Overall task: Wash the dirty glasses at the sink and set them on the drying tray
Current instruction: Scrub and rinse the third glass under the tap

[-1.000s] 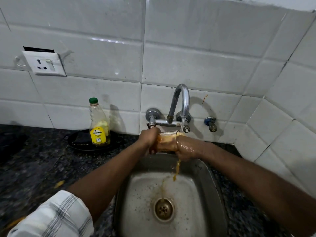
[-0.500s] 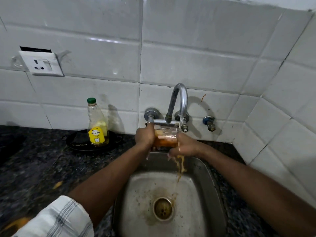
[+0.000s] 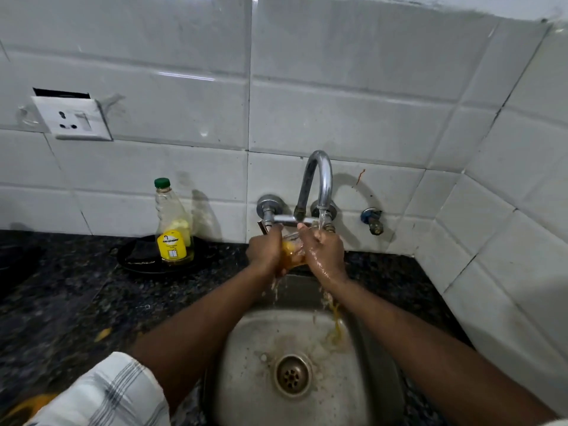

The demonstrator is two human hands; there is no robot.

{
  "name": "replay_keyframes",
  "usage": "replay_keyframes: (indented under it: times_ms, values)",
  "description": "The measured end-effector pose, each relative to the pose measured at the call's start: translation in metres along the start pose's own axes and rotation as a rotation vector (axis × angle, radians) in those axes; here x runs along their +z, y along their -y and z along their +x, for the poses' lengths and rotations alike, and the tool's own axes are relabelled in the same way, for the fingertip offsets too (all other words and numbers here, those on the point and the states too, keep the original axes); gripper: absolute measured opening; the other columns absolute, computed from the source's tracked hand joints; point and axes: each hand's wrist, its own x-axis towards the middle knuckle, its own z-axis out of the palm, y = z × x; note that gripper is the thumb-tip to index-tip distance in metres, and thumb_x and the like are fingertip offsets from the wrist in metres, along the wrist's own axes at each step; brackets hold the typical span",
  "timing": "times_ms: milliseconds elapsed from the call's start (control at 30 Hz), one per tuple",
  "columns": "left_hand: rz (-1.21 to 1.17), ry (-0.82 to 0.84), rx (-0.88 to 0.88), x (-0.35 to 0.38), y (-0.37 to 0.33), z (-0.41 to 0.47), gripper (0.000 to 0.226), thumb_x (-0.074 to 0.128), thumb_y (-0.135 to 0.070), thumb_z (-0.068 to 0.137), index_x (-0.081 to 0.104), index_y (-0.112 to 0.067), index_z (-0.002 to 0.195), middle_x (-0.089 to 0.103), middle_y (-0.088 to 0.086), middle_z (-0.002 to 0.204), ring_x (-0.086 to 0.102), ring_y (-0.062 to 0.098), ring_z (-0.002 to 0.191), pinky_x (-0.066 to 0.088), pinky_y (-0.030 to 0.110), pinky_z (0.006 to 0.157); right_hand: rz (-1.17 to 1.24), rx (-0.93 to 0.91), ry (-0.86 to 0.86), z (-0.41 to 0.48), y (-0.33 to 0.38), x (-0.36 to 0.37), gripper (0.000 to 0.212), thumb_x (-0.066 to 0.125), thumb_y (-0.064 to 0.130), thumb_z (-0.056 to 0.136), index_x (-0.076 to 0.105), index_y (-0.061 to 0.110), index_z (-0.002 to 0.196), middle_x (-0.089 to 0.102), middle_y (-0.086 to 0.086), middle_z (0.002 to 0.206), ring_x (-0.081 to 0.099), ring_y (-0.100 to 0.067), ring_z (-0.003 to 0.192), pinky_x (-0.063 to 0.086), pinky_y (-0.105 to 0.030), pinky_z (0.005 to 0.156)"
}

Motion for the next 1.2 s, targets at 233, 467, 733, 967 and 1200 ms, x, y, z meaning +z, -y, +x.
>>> replay_keyframes:
  times_ms: [233, 467, 733, 967, 1200]
  values:
    - [-0.029, 0.127, -0.202, -0.005, -0.010, 0.000, 0.033, 0.043, -0.034, 0.100, 0.063, -0.008, 0.096, 0.068, 0.012, 0.078, 0.060, 0.024, 0.061, 0.043, 0.024, 0.047, -0.097, -0.154, 0.111, -0.007, 0.005, -0.007, 0.029, 0.059, 0.033, 0.098, 0.064, 0.022, 0.071, 0.070, -0.001, 0.060, 0.069, -0.009, 0.053, 0.058, -0.030, 0.054]
    - [0.072, 0.228, -0.249, -0.014, 0.012, 0.008, 0.029, 0.045, -0.036, 0.098, 0.057, -0.011, 0.089, 0.060, 0.008, 0.072, 0.054, 0.021, 0.058, 0.046, 0.030, 0.056, -0.757, -0.654, 0.453, 0.022, 0.012, -0.038, 0.036, 0.055, 0.031, 0.099, 0.062, 0.013, 0.069, 0.055, 0.002, 0.060, 0.049, -0.012, 0.052, 0.034, -0.023, 0.053]
    - [-0.249, 0.224, -0.230, 0.019, 0.011, -0.011, 0.042, 0.053, -0.042, 0.096, 0.064, -0.006, 0.112, 0.069, 0.016, 0.096, 0.067, 0.028, 0.076, 0.052, 0.030, 0.051, -0.040, 0.032, 0.179, 0.001, 0.007, -0.043, 0.029, 0.062, 0.029, 0.096, 0.069, 0.007, 0.079, 0.070, -0.007, 0.067, 0.068, -0.015, 0.060, 0.055, -0.025, 0.063]
    - [1.021, 0.022, 0.719, 0.032, -0.027, -0.023, 0.024, 0.054, -0.035, 0.089, 0.064, -0.014, 0.083, 0.056, -0.002, 0.070, 0.057, 0.018, 0.065, 0.047, 0.029, 0.061, 0.608, 0.938, 0.148, -0.025, -0.019, -0.016, 0.040, 0.052, 0.043, 0.095, 0.068, 0.010, 0.078, 0.069, -0.005, 0.062, 0.062, -0.018, 0.061, 0.048, -0.026, 0.052]
    - [0.812, -0.024, 0.513, 0.012, -0.020, -0.007, 0.030, 0.048, -0.034, 0.090, 0.056, -0.013, 0.070, 0.062, 0.008, 0.074, 0.064, 0.027, 0.072, 0.046, 0.028, 0.062, 0.529, 0.866, 0.036, -0.015, -0.013, -0.007, 0.032, 0.060, 0.037, 0.095, 0.069, 0.007, 0.101, 0.064, -0.003, 0.050, 0.060, -0.014, 0.040, 0.046, -0.020, 0.041]
